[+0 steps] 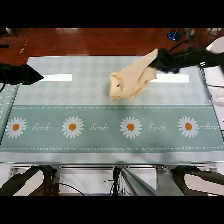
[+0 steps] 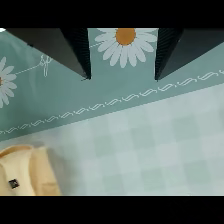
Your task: Fold the shirts.
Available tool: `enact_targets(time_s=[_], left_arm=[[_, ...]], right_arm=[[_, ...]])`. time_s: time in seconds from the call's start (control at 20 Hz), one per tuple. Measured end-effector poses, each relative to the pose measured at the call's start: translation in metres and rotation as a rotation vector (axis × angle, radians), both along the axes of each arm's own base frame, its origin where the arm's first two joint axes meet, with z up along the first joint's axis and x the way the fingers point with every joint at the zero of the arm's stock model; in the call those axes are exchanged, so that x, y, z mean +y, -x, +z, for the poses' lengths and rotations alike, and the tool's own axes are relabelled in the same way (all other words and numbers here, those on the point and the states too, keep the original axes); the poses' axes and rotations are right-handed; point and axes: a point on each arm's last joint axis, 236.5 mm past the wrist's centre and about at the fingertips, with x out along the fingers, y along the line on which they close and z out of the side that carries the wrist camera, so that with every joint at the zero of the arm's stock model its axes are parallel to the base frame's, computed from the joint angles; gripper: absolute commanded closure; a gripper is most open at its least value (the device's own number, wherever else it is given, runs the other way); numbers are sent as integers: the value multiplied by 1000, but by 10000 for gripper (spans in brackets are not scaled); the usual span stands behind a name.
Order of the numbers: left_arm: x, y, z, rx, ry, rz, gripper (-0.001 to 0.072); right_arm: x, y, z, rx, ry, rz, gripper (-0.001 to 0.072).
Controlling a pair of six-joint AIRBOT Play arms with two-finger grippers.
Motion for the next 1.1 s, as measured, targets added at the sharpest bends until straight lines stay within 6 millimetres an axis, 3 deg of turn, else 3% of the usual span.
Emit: enact_targets(time_s=[0.15,0.25,0.5,0.7,0.9,1.1], left_arm=[[0,0,0,-1,0,0,227],[0,0,0,-1,0,1,227],[0,-1,0,-3,0,1,227],[0,0,0,-1,0,0,227],[1,-2,1,-11,-1,6,227],[5,-10,6,-47,-5,27,227]], right_arm=[[-61,35,52,-10,118,-102,682],[-105,66,68,32,180,-194,681],[-205,145,69,232,258,-463,682],[-261,186,67,323,229,-700,682],[-278,229,36,461,171,-833,681],[-290,305,-26,697,221,-946,682]])
